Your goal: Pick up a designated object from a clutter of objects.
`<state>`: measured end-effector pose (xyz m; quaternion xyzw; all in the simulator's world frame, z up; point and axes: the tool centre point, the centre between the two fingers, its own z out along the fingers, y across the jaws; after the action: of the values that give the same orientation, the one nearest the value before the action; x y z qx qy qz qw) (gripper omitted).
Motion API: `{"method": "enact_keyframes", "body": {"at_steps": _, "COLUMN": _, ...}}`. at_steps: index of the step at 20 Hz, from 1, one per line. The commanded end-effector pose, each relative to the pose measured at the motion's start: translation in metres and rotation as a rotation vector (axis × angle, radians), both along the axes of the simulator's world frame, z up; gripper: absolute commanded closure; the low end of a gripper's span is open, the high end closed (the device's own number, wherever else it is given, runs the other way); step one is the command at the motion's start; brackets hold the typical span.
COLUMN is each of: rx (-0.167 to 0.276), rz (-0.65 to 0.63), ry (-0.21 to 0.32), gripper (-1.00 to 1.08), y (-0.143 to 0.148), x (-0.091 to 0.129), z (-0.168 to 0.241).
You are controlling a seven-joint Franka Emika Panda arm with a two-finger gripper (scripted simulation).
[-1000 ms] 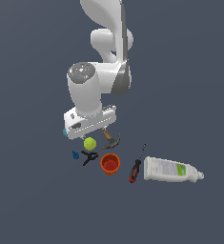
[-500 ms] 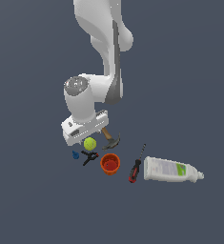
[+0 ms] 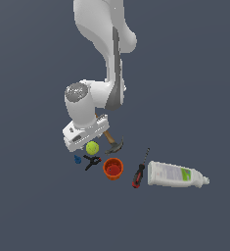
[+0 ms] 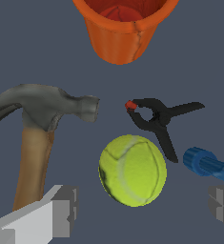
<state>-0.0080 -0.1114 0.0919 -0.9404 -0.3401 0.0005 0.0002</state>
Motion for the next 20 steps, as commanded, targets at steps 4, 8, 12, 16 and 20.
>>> {"method": "enact_keyframes", "body": {"at_steps": 4, "rx": 0.000, "rz": 0.000, "ry": 0.000, "gripper": -0.92, "y": 0.000, "x": 0.000, "z": -0.003}}
{"method": "enact_keyframes", "body": {"at_steps": 8, "rx": 0.000, "rz": 0.001, "ry": 0.000, "gripper": -0.92, "y": 0.000, "x": -0.001, "z": -0.016}}
{"method": "enact_keyframes", "body": {"at_steps": 12, "rx": 0.000, "rz": 0.003, "ry": -0.001, "gripper": -0.92, "y": 0.000, "x": -0.001, "z": -0.037}}
{"method": "enact_keyframes", "body": {"at_steps": 16, "rx": 0.000, "rz": 0.003, "ry": -0.001, "gripper": -0.92, "y": 0.000, "x": -0.001, "z": -0.048}}
{"method": "enact_keyframes", "body": {"at_steps": 20, "rx": 0.000, "rz": 0.003, "ry": -0.001, "gripper": 1.08, "y": 0.000, "x": 0.000, "z": -0.051}}
